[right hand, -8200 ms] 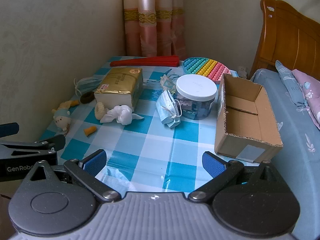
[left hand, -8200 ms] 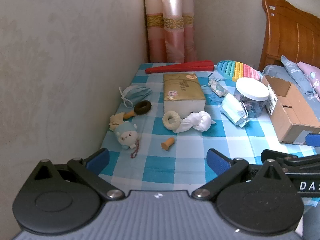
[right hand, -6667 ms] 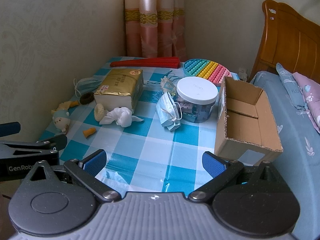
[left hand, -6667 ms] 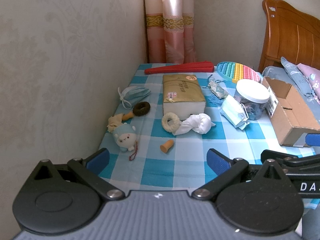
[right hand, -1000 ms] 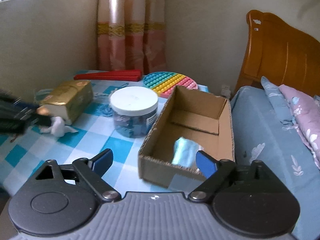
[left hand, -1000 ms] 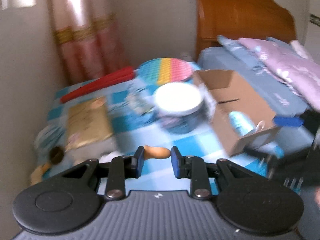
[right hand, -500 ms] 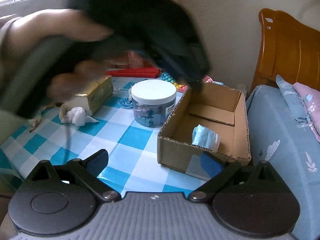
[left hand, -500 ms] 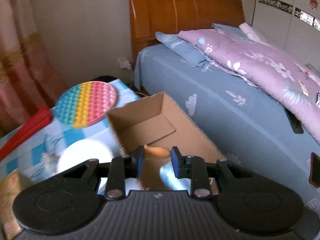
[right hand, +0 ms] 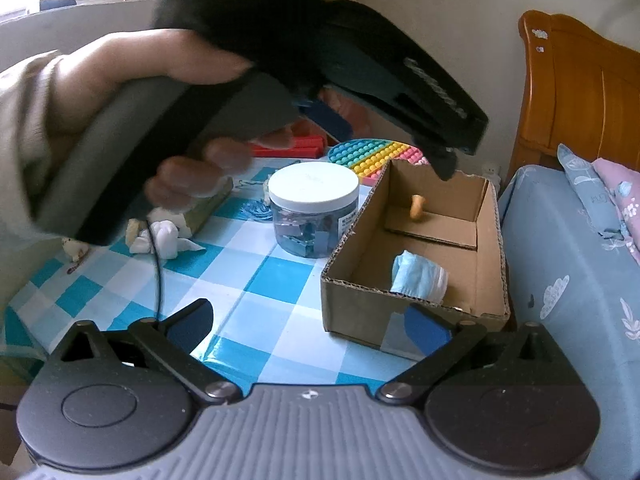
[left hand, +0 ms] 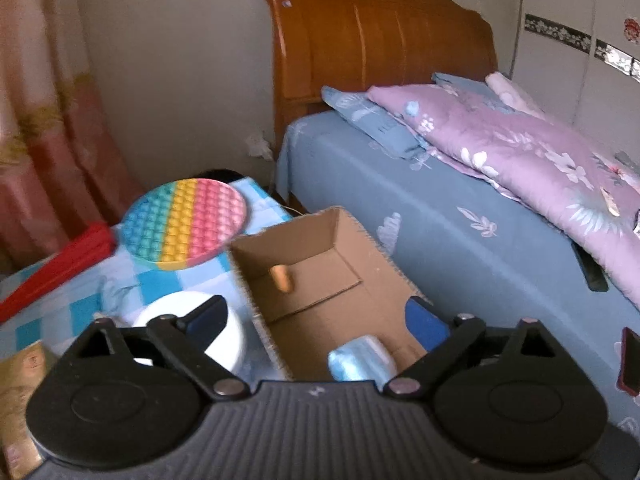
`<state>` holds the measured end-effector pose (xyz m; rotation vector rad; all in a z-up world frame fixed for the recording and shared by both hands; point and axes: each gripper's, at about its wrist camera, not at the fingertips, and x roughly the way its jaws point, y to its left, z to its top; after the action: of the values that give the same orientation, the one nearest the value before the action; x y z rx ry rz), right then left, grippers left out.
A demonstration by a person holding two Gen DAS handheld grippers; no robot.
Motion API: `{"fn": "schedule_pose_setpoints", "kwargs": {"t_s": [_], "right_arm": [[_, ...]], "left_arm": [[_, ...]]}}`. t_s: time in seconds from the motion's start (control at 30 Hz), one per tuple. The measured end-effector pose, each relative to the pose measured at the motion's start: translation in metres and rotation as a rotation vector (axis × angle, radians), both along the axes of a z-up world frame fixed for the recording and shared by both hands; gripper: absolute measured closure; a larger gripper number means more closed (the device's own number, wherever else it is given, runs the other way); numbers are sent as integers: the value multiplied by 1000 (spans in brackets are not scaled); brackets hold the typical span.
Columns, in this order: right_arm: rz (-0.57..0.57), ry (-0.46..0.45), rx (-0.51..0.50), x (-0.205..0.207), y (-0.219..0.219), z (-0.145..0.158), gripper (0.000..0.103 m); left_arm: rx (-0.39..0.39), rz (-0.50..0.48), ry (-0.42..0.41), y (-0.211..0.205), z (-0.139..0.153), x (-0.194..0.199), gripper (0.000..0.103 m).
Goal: Organize soft objects
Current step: 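Lower the orange peg into the cardboard box and open the left tool, then move both tools back over the table toward the white knotted cloth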
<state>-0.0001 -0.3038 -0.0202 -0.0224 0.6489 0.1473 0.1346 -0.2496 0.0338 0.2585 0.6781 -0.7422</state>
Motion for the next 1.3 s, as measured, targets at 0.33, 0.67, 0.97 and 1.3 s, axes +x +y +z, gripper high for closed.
{"fn": "schedule_pose_setpoints", "kwargs": {"t_s": [0.33,0.67,0.97,1.3], "right_arm": [[-46,32,-21,-4,12,7,0],[-92,74,-9,3,25,5,0],[-36,136,-83,11,58,-7,0],[54,179,-141,29,103,-16,0]], "left_arm": [[-53,154,-66,74,11,-48,3],[-60,328,-35,157,-13,-90,2],[-48,500,-6,226,-41,-101,2],[23,603,-15,263,-63,-102,2]]}}
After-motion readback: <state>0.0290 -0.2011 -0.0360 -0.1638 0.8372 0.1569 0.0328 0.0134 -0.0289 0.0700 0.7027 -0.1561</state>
